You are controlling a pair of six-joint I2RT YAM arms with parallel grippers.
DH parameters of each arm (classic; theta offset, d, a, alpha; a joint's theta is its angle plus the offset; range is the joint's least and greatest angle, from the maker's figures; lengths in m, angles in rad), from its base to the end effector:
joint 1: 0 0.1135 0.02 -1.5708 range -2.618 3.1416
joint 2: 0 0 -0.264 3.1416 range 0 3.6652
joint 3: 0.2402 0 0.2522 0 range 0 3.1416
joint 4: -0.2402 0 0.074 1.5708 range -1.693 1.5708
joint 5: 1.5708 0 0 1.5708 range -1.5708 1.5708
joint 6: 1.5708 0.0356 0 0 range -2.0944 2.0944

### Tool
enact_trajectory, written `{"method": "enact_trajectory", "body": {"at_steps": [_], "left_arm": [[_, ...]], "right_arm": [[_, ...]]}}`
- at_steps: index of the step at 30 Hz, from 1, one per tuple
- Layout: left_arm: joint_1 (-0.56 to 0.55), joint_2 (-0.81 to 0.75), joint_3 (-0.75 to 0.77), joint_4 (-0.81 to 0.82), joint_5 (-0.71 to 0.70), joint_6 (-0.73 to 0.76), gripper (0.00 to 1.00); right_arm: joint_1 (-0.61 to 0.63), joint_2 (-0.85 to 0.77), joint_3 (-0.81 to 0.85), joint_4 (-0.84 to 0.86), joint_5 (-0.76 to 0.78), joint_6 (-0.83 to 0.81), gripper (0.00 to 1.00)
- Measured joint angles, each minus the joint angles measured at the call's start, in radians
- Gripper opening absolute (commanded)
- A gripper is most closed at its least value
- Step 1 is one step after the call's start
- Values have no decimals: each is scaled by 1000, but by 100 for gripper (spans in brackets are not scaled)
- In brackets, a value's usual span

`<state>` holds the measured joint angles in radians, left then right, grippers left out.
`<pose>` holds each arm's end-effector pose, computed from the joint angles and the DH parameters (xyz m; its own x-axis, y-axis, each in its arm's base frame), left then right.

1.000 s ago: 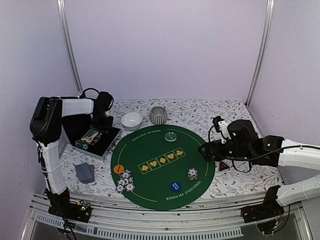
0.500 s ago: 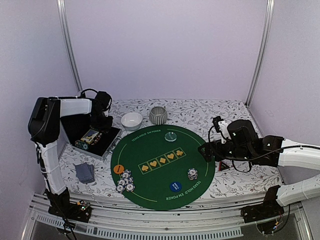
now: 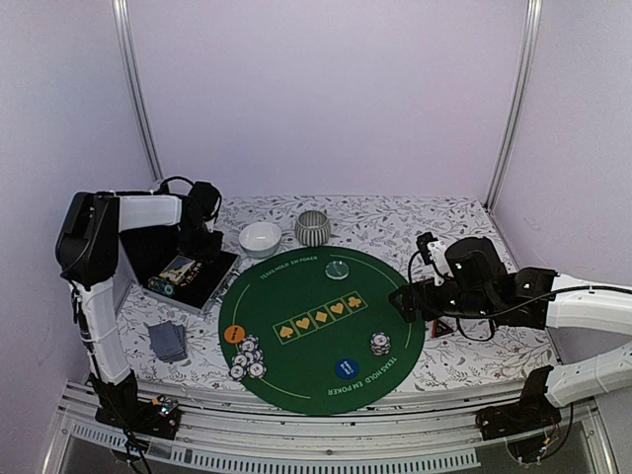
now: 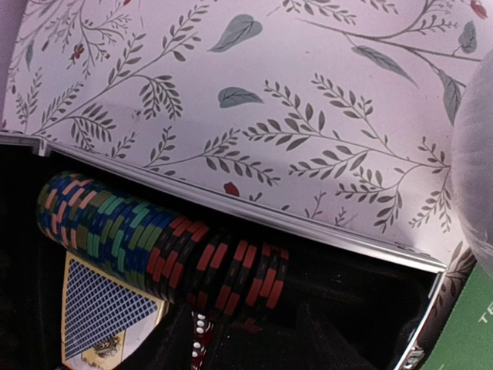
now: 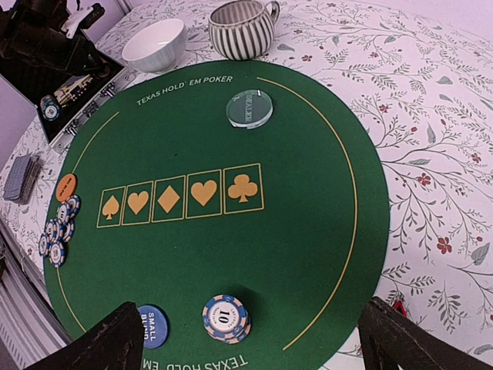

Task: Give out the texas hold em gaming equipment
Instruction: Pick up the pile of poker chips from the chip case.

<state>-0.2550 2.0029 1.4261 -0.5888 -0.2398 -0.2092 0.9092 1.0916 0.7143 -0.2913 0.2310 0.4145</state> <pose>0.4002 -0.0956 0.1701 -0.9020 0.0267 -0.4309 -0.0336 0.9907 0.1316 0.1498 0.1791 0.2459 -0.6135 -0.1497 -0.7754 -0.4486 0.8741 0.1861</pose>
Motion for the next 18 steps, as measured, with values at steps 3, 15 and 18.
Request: {"method": "enact_trajectory", "body": {"at_steps": [3,15,18], "left_arm": [[0,0,2,-10,-16,0,51],[2,34,34,-16,-49,4,47],[3,41,45,-23,-51,5,45]], "right_arm": [[0,0,1,0,-2,0,99],[0,3,17,0,-6,-9,99],[0,3,18,0,-6,-11,99]]}}
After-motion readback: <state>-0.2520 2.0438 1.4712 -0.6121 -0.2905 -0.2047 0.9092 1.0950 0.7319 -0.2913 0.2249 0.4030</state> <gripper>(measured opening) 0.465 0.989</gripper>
